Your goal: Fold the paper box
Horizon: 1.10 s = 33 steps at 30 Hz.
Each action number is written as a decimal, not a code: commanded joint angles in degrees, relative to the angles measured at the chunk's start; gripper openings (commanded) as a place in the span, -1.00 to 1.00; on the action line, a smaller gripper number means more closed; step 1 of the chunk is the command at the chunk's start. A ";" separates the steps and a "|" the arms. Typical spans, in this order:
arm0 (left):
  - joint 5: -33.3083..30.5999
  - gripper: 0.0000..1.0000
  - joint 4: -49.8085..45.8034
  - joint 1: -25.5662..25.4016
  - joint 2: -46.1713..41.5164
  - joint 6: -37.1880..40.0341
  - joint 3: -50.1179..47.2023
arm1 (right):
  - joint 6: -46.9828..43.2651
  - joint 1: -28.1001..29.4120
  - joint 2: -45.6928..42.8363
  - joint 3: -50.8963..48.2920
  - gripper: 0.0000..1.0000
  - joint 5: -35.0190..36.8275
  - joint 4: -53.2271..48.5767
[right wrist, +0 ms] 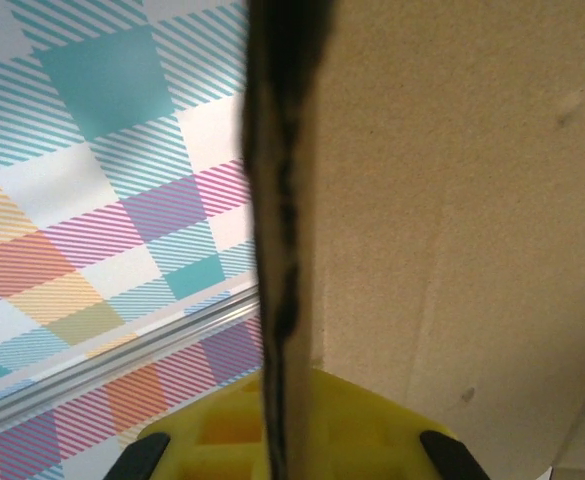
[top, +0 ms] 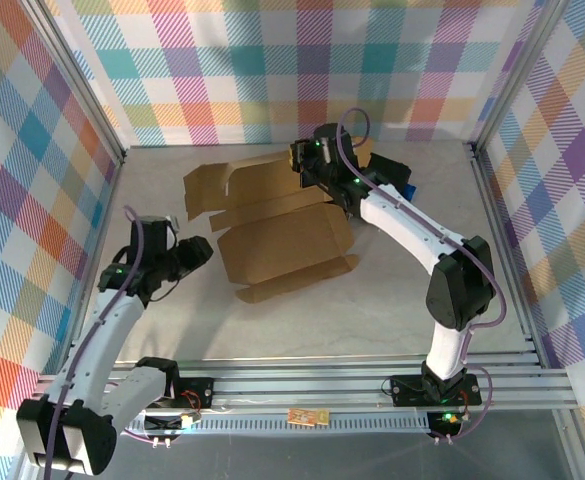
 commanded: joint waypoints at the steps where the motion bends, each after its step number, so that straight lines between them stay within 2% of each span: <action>1: -0.58 -0.03 20.16 0.55 -0.14 9.85 -5.03 | -0.72 -0.26 -0.66 3.26 -1.00 0.10 -3.37; 4: 1.51 0.06 30.87 0.58 2.43 11.64 -9.36 | -1.18 -0.35 -0.05 4.75 -1.00 0.06 -5.03; 8: 3.24 0.09 39.92 0.52 6.21 11.37 -12.14 | -0.52 -0.61 0.49 5.42 -1.00 -0.19 -5.85; 16: 4.53 0.09 49.58 0.45 17.16 13.22 -9.67 | 0.26 -0.70 2.01 7.37 -1.00 -1.24 -7.34; 19: 4.14 0.01 51.00 -0.18 20.81 13.30 -7.46 | 0.47 -0.75 2.86 8.24 -1.00 -1.42 -7.84; 22: 2.27 -0.21 50.52 -1.70 21.71 13.36 -5.88 | 0.42 -0.70 3.67 8.92 -1.00 -1.08 -8.04; 28: -11.43 -0.51 43.29 -6.84 17.27 15.36 -5.26 | 1.33 -0.87 5.48 10.47 -1.00 -1.15 -7.91; 33: -12.60 -0.58 40.98 -9.65 20.03 16.20 -4.39 | 1.79 -0.90 5.94 10.90 -1.00 -0.90 -7.87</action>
